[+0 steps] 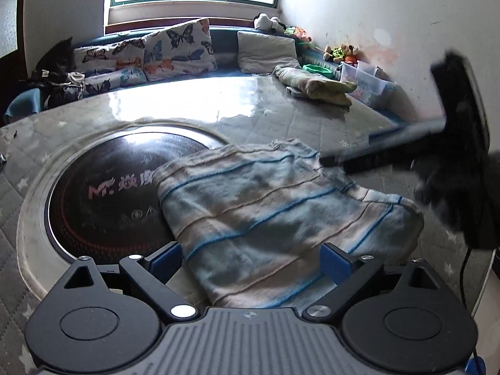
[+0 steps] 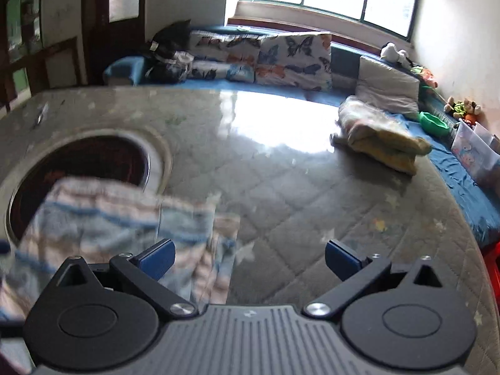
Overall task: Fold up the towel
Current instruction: 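Smooth the folded towel with the right gripper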
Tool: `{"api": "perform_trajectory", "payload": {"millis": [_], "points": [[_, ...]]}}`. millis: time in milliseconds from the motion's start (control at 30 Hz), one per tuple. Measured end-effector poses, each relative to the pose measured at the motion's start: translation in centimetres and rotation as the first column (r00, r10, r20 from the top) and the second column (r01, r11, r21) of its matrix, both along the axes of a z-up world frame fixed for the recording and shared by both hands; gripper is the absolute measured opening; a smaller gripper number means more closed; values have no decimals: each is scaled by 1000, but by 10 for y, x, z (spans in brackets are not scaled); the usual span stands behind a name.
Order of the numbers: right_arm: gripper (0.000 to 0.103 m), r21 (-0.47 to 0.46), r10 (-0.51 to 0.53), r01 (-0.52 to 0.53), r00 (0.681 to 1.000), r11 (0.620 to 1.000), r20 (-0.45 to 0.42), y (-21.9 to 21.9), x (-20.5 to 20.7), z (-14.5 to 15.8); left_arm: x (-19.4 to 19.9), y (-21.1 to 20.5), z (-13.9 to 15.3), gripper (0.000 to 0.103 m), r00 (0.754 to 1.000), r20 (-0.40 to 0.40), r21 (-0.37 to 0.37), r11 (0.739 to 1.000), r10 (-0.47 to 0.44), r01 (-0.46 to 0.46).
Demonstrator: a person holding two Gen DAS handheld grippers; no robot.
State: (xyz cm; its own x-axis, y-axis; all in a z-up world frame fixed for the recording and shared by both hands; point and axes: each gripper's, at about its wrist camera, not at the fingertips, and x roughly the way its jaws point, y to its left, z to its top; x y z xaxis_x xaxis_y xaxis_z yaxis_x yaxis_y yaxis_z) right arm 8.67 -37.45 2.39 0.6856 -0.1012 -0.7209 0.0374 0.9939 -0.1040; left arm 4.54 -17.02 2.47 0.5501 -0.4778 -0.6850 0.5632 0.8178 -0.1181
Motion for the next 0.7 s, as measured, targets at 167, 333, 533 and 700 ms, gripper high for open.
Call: {"api": "perform_trajectory", "payload": {"millis": [167, 333, 533, 700], "points": [[103, 39, -62, 62, 998, 997, 10, -17, -13, -4, 4, -2, 2, 96, 1000, 8, 13, 1000, 5, -5], [103, 38, -33, 31, 997, 999, 69, -10, -40, 20, 12, -8, -1, 96, 1000, 7, 18, 1000, 6, -7], [103, -13, -12, 13, 998, 1000, 66, 3, -75, 19, 7, -20, -10, 97, 999, 22, 63, 998, -29, 27], [103, 0, -83, 83, 996, 997, 32, -10, -95, -5, 6, -20, -15, 97, 999, 19, 76, 996, -44, 42]]}}
